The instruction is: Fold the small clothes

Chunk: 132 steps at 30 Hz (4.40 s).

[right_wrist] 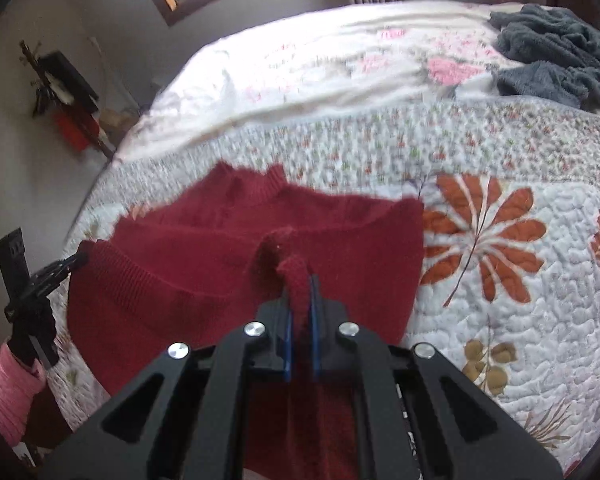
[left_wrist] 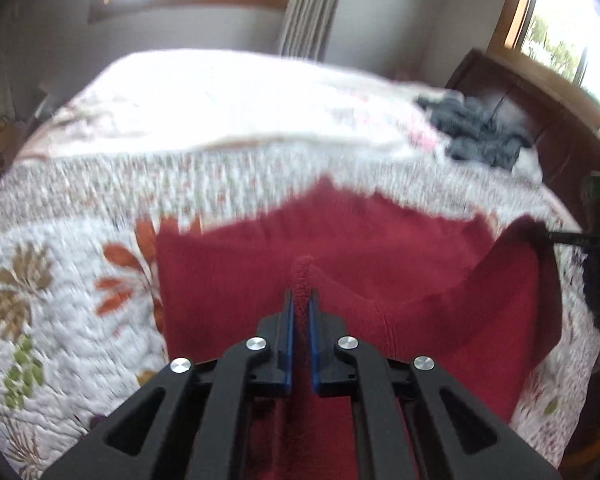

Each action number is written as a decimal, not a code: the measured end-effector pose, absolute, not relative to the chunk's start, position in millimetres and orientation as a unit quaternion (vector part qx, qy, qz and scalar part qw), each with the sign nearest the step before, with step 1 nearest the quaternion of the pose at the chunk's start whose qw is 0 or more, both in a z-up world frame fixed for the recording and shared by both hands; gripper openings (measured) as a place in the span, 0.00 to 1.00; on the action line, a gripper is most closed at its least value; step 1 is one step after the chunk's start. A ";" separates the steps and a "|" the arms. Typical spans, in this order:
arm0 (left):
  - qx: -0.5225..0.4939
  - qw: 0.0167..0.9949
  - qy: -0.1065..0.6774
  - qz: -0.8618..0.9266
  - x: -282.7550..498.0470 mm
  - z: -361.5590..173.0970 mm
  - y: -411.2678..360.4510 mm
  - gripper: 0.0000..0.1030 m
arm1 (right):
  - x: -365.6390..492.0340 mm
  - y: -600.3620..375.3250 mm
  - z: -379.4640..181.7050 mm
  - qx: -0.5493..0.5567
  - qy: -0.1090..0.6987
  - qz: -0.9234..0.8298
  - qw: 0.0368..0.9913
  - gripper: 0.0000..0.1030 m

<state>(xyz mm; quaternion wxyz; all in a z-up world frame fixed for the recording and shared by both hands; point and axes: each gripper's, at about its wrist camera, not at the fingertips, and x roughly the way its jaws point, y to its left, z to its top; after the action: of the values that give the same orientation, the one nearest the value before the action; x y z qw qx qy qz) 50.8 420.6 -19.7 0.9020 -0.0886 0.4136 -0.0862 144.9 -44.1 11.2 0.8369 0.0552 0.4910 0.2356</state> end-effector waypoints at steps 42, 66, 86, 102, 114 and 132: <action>-0.076 0.863 0.483 -0.124 91.5 -42.0 403.3 0.68 | 153.5 -72.9 -51.3 0.059 0.586 0.172 0.790 0.44; -0.088 0.841 0.530 -0.071 55.2 -107.7 391.5 0.68 | 107.9 -79.5 -86.3 0.030 0.604 0.153 0.782 0.13; -0.124 0.843 0.519 -0.071 100.7 -97.1 358.3 0.74 | 167.6 -103.2 -92.1 0.147 0.604 0.173 0.764 0.62; -0.123 0.835 0.533 -0.065 108.8 -115.1 361.5 0.77 | 180.5 -78.0 -103.0 0.152 0.604 0.189 0.759 0.16; -0.116 0.834 0.535 -0.070 108.2 -122.5 360.5 0.83 | 178.4 -82.5 -106.7 0.165 0.608 0.174 0.757 0.15; -0.208 0.834 0.502 -0.095 96.4 -76.9 389.6 0.83 | 158.3 90.3 -15.7 -0.007 0.566 0.249 0.786 0.14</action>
<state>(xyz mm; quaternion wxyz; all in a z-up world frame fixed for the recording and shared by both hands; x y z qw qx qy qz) 96.4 389.6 -76.9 0.8341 -0.2076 0.5022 -0.0946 158.3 90.3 -15.7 0.7857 -0.0067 0.5665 0.2485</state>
